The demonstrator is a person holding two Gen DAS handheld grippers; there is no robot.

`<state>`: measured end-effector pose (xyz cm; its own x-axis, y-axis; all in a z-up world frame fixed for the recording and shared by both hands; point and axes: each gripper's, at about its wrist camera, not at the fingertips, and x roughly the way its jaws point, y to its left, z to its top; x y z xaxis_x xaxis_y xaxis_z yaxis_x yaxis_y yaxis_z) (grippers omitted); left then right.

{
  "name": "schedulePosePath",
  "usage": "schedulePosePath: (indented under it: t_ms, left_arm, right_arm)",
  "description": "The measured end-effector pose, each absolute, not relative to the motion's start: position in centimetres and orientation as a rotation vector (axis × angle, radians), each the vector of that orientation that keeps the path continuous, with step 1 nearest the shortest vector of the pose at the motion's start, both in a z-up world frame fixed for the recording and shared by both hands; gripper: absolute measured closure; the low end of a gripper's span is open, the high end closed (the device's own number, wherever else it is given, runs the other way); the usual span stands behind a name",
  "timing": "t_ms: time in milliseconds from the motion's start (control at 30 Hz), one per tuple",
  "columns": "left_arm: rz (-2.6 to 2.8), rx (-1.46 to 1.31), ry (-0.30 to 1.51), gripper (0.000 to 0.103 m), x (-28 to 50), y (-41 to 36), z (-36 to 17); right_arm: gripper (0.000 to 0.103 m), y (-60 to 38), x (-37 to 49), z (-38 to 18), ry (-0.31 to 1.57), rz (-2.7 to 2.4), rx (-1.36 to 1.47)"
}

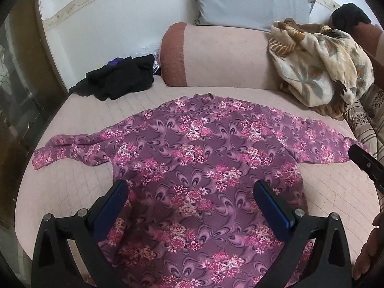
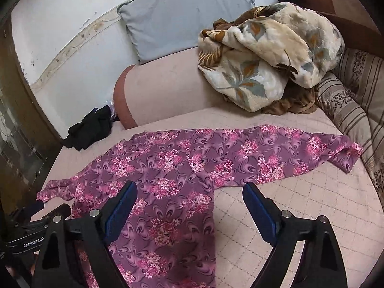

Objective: Fold small clothes

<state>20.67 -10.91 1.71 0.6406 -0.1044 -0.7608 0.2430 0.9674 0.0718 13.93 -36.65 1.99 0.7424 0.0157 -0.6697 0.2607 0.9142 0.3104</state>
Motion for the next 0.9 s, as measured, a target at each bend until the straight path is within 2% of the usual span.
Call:
schedulePosePath:
  t_ms: [267, 667, 900]
  left_arm:
    - [-0.190, 0.220, 0.812, 0.000, 19.9, -12.2, 1.4]
    - [-0.211, 0.248, 0.886, 0.000, 20.3, -13.4, -0.7]
    - [-0.252, 0.213, 0.918, 0.000, 20.7, -13.5, -0.7]
  right_arm:
    - [0.010, -37.8, 13.2, 2.0, 0.714, -0.144, 0.465]
    - [0.013, -39.9, 13.0, 1.2, 0.733, -0.203, 0.465]
    - [0.015, -54.0, 10.8, 0.5, 0.728, -0.461, 0.760]
